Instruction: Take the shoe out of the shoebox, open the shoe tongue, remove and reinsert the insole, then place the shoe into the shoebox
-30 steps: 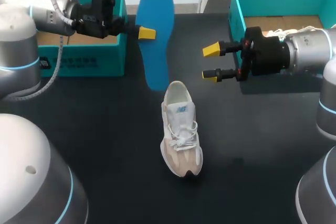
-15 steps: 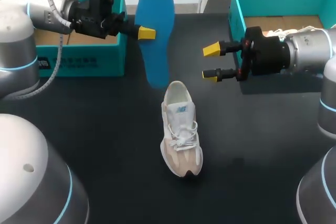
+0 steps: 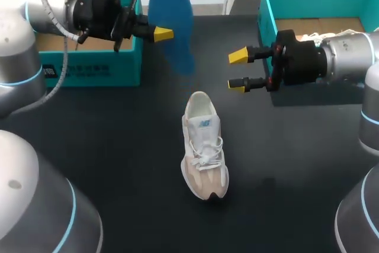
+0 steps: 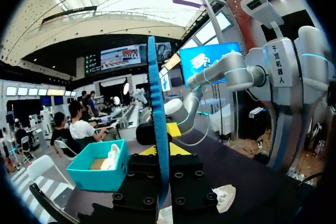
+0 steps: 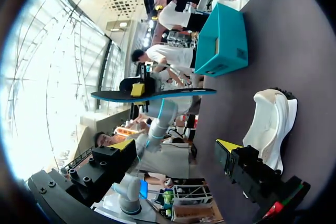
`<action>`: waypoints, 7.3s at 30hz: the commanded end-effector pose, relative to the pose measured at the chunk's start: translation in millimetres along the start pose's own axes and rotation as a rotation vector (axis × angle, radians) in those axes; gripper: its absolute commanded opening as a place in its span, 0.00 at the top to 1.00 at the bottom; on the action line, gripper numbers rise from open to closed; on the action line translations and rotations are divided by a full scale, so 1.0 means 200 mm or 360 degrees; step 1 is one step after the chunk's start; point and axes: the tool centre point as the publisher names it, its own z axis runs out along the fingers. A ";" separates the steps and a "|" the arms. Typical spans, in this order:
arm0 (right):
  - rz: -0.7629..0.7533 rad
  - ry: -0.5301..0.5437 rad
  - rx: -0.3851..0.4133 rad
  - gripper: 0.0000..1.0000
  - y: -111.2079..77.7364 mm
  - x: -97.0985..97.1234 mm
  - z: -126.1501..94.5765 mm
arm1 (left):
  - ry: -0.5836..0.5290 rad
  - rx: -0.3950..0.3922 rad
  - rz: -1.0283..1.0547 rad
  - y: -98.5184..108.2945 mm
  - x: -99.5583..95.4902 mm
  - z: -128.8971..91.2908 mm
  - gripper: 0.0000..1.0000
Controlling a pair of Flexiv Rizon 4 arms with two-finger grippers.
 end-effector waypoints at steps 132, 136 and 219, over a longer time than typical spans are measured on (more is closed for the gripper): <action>-0.0051 0.0044 0.0075 1.00 0.09 -0.03 0.36 | -0.0700 -0.0243 0.2370 0.33 -0.03 0.26 0.00; -0.0054 0.0028 0.0087 1.00 0.10 -0.04 0.33 | -0.0601 -0.0231 0.2263 0.29 -0.03 0.20 0.00; -0.1578 -0.0134 0.0213 1.00 0.26 -0.62 0.36 | -0.0128 -0.0906 0.0166 1.16 0.28 -0.03 0.00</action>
